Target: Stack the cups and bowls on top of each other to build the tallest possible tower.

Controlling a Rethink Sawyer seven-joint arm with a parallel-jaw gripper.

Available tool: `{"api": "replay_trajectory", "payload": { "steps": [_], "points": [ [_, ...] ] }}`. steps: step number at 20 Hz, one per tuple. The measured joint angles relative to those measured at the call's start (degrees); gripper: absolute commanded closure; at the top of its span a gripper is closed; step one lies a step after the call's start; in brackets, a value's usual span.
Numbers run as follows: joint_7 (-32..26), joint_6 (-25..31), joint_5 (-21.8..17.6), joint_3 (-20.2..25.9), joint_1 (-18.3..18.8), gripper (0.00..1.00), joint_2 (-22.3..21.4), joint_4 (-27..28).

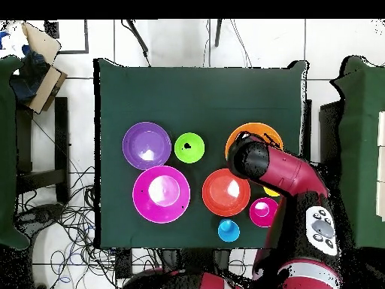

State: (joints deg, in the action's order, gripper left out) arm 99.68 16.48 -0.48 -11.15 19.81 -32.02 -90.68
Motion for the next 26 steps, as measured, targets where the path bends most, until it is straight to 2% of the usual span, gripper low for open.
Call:
{"api": "replay_trajectory", "payload": {
  "steps": [11, 26],
  "points": [
    [0.0, -0.2, -0.2, 0.1, 1.4, 1.0, -0.6, -1.2],
    [0.0, -1.8, -4.4, 0.6, 5.0, 1.0, -3.1, -5.4]
  ]
}}
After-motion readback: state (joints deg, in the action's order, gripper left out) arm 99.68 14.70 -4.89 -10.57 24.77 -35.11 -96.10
